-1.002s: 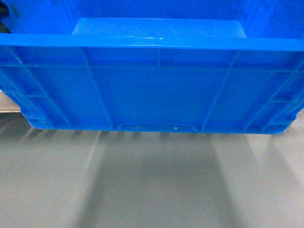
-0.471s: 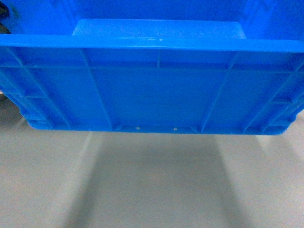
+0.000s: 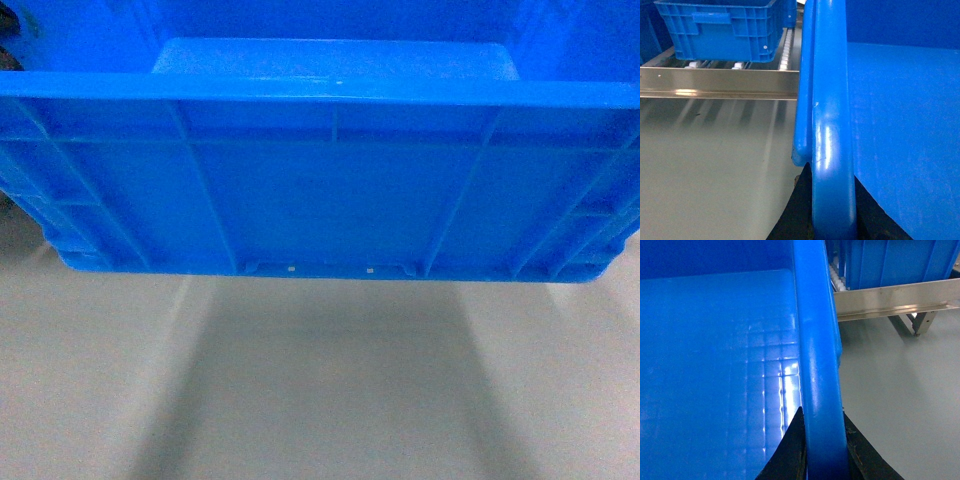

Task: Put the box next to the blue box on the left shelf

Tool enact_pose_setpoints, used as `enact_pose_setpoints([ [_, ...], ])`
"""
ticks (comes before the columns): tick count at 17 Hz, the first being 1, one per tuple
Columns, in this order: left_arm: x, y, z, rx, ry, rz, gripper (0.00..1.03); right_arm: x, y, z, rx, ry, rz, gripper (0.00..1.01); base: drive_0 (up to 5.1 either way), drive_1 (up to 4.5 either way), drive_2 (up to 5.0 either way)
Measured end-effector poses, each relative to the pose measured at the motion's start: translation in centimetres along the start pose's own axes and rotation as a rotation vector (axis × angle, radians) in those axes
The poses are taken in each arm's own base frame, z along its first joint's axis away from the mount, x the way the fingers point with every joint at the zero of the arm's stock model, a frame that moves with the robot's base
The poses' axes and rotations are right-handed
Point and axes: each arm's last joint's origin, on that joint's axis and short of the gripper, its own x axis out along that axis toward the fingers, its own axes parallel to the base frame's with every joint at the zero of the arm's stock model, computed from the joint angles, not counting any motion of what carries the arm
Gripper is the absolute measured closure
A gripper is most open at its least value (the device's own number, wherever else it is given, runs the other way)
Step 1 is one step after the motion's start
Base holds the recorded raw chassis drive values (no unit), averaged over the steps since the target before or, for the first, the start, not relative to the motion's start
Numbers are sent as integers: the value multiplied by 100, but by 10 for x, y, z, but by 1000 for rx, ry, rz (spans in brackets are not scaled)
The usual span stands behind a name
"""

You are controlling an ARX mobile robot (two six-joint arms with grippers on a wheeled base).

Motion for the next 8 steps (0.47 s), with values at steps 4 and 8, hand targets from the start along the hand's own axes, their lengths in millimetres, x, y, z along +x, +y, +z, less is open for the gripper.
enact_pose_setpoints([
  [4,0,0,0,-1,-3,0,95,0,0,1,1,-4,0,92,-2,301,-305],
  [8,0,0,0,0,0,0,95,0,0,0,-1,-1,0,92,1,404,-402],
])
